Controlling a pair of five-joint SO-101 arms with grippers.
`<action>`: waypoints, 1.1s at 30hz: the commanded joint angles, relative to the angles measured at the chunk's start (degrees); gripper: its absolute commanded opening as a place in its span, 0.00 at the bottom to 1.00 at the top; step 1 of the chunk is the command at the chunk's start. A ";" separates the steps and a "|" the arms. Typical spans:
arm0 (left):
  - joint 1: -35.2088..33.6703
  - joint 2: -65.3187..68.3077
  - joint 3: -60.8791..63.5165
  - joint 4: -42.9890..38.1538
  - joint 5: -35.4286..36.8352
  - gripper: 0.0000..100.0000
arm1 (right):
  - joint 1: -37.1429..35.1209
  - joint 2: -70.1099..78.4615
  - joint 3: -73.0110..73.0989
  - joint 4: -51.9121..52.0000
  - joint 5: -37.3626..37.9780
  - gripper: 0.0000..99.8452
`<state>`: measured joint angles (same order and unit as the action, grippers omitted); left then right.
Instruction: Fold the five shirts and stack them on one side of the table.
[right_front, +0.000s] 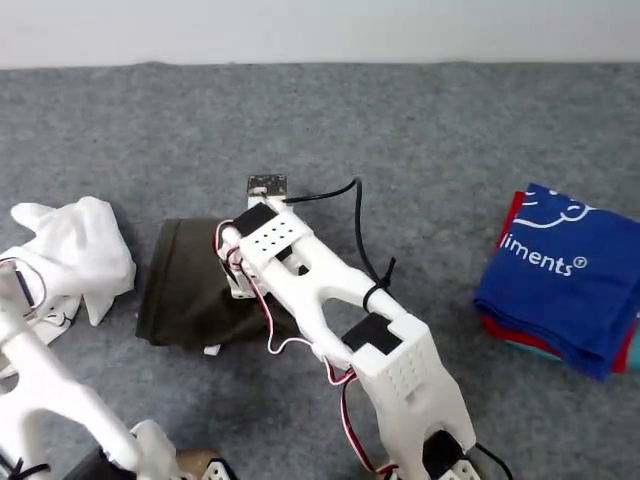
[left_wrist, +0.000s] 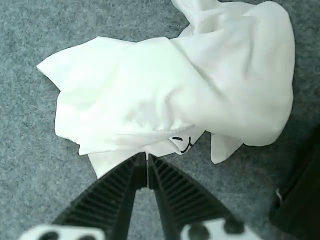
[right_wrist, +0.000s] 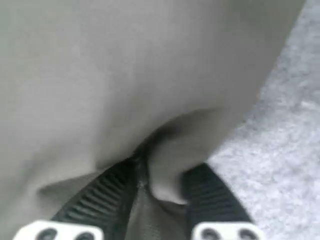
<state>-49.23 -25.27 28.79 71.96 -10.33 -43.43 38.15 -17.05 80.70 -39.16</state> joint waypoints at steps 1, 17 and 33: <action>-0.26 -1.76 -1.98 0.44 -0.35 0.01 | -0.31 2.07 -0.26 3.30 -0.09 0.01; -0.26 -1.85 -2.42 0.44 -0.62 0.01 | 24.04 -9.19 -0.26 16.75 46.68 0.01; -0.09 -1.85 -2.42 0.18 -5.36 0.01 | 39.08 -8.92 0.09 -11.38 115.34 0.01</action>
<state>-49.23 -25.27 28.79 71.96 -13.76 -4.31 32.97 -16.44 71.91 72.57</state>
